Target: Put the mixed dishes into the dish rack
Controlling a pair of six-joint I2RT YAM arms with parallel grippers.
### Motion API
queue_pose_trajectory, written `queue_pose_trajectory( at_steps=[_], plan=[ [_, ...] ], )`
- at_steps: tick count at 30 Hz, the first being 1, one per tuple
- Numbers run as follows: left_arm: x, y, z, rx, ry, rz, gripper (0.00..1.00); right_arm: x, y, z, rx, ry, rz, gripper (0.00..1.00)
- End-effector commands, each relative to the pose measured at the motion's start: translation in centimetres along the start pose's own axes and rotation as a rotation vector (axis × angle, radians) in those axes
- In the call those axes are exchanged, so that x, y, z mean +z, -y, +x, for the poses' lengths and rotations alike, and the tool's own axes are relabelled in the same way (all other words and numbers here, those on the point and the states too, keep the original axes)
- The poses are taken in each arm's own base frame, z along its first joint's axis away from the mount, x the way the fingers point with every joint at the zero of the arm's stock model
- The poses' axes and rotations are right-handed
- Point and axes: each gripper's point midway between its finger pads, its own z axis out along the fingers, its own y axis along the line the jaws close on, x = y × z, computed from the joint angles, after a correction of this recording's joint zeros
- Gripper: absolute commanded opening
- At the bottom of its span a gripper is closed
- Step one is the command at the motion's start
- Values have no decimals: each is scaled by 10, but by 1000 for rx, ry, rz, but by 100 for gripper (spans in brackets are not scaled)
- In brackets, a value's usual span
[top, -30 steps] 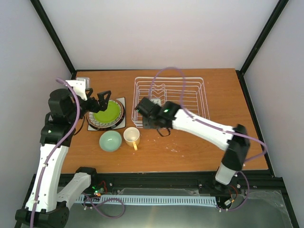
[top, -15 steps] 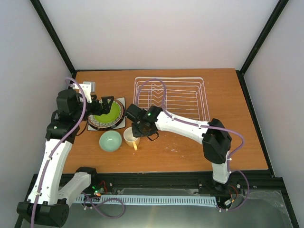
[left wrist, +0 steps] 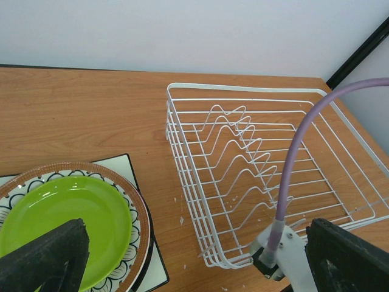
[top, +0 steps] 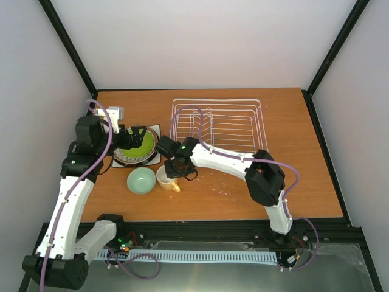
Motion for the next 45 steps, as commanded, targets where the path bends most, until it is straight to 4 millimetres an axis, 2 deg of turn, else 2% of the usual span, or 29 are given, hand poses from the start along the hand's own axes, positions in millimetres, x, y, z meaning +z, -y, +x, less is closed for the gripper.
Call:
queue_pose_trajectory(
  at_steps=[1,2,7,9,11,14,19,21,22,25,29,31,33,37,39,40,41,43,45],
  plan=[
    [-6,-1,-3,18,16,-10,97,6,-9,-3,-28,-8,-20,10],
    [-6,0,-4,19,18,-10,97,6,-8,-3,-30,-8,-14,4],
    [-4,0,-3,18,15,-7,98,-2,-5,-5,-35,13,-5,3],
    [-4,1,-3,19,15,-1,98,-15,-6,-12,-34,53,-13,3],
    [-5,2,-4,21,19,7,98,-40,-11,-22,-33,124,-44,3],
    [-9,9,-9,32,37,38,97,-91,-20,-43,-40,271,-111,3],
    [-19,32,-22,58,85,149,98,-198,-23,-73,-125,605,-165,3],
    [-21,42,-25,58,96,200,98,-241,-17,-80,-178,750,-108,3],
    [-22,45,-26,52,96,222,98,-262,-7,-84,-192,829,-33,3],
    [-19,55,-27,22,82,291,98,-301,13,-88,-274,986,217,3],
    [-13,65,-27,-22,65,373,98,-327,25,-95,-401,1089,632,3],
    [-10,68,-30,-34,55,404,98,-329,29,-101,-472,1096,828,3],
    [-9,72,-34,-32,48,426,98,-323,30,-103,-558,1100,969,3],
    [-4,69,-42,-25,35,406,97,-356,40,-102,-542,1223,1126,3],
    [1,63,-43,-23,23,370,96,-370,47,-102,-525,1231,1240,3],
    [4,59,-43,-22,16,345,94,-369,46,-103,-556,1203,1327,3],
    [5,56,-43,-13,18,323,93,-379,50,-102,-511,1230,1347,3],
    [6,50,-43,16,32,265,91,-378,45,-104,-532,1226,1376,3],
    [7,41,-39,46,47,190,91,-387,47,-102,-494,1273,1347,3]
  ],
)
